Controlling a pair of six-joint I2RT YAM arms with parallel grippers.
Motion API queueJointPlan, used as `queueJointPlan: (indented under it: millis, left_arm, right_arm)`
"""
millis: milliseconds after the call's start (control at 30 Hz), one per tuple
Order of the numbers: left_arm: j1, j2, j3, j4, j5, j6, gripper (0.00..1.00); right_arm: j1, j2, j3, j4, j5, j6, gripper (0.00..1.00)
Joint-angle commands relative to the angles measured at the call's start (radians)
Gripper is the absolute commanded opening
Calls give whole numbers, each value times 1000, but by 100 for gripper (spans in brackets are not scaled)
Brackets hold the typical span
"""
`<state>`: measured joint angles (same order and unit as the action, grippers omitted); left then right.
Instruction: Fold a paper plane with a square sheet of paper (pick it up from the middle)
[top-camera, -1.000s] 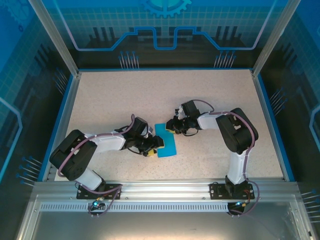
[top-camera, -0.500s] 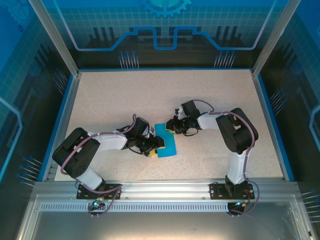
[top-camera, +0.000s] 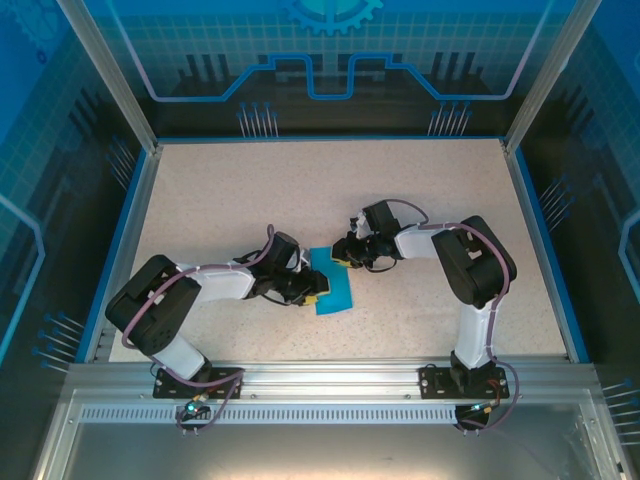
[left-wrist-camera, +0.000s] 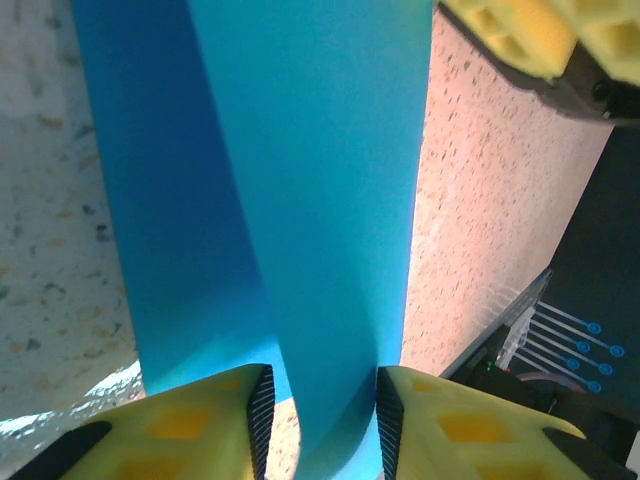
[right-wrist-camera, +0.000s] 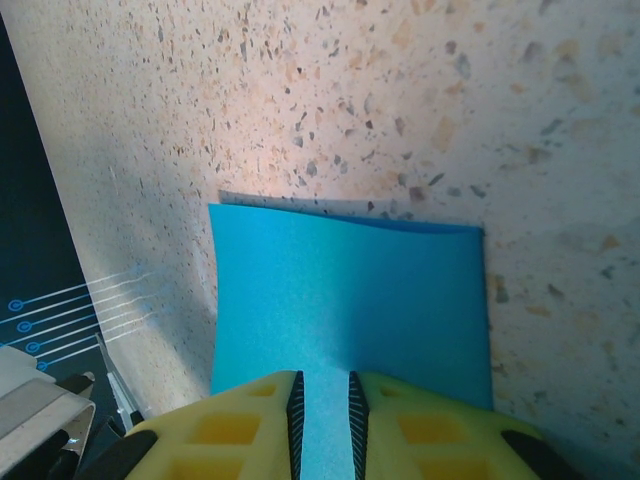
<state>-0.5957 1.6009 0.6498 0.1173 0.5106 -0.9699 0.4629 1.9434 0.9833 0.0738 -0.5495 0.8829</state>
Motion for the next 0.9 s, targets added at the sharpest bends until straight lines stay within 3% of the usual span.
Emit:
queueJointPlan:
  millis: [0,167,333,500,867]
  left_arm:
    - [-8,-1,-7,31,-49,4,27]
    - [-6,2,-10,11,-86,30,23]
    - [-6,-4,-17,70,-58,64,37]
    - [14,-3,-16,115,-61,102,39]
    - [37,51,51,-6,-97,178,14]
  right_arm:
    - [-23,-37,-6,-38,-14,-13,21]
    - [-29,-153,-2,-88,9,-60,23]
    - [-32,-251,-16,-189,74,-125,24]
    - [-30,-291,-64,-216,83,-153,24]
    - [6,-320,-171,-227,106,-165,23]
